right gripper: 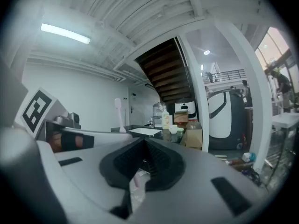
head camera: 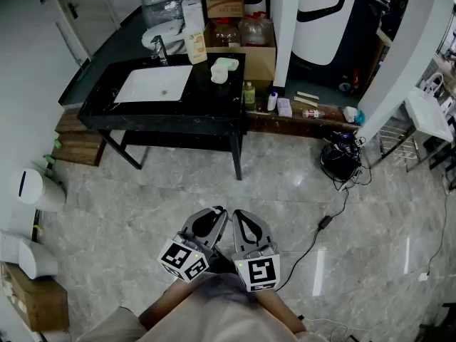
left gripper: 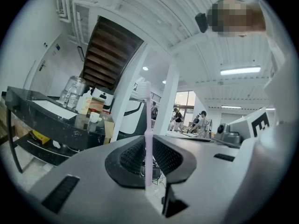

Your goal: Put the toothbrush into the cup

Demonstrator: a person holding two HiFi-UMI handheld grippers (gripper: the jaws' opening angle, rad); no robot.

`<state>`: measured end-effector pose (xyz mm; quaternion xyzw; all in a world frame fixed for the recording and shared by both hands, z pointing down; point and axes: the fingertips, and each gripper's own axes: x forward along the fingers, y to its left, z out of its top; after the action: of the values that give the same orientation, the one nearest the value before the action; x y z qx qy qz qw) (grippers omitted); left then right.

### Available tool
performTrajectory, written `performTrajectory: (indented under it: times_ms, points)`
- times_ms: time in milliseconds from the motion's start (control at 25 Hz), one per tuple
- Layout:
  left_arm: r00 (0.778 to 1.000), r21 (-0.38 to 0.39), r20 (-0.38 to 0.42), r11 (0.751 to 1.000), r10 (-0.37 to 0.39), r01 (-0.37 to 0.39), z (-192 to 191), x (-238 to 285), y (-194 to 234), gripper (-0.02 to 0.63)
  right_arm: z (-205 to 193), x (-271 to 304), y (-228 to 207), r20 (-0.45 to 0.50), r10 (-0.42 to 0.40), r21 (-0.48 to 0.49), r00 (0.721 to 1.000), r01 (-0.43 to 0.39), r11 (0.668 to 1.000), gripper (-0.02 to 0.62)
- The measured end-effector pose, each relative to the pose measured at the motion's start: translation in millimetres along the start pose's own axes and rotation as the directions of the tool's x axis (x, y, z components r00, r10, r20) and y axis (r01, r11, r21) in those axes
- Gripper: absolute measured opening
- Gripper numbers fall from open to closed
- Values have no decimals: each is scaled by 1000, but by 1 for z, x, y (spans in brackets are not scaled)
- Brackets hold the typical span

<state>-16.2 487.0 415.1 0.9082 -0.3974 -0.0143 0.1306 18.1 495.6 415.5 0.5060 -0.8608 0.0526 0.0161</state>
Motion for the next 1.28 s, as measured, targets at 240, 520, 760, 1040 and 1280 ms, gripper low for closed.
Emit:
performTrajectory:
  times_ms: [240,520,760,1040,1280]
  points:
    - [1000,-7,-4,1000,-3,3,-7,0,-13,54,2,-12,-2,0,40,-54,999,-40,998,6]
    - [999,-12,-32,1000,23,-24,-7,-7,-5,54,-6,-4,-1,11,-3,13,1000,2,1000,6]
    - [999,11,-53,1000,-11,11,-2,11,10,54,-11,11,-9,12,-50,65,999,49,997,6]
    - [999,-64,-32,998,-28,26,12,43,52,52,-2,60,-30,-34,-93,44,995,95,995,6]
    - [999,-97,21,995,-32,34,45,74,98,52,21,117,-44,-54,-97,-16,994,96,995,6]
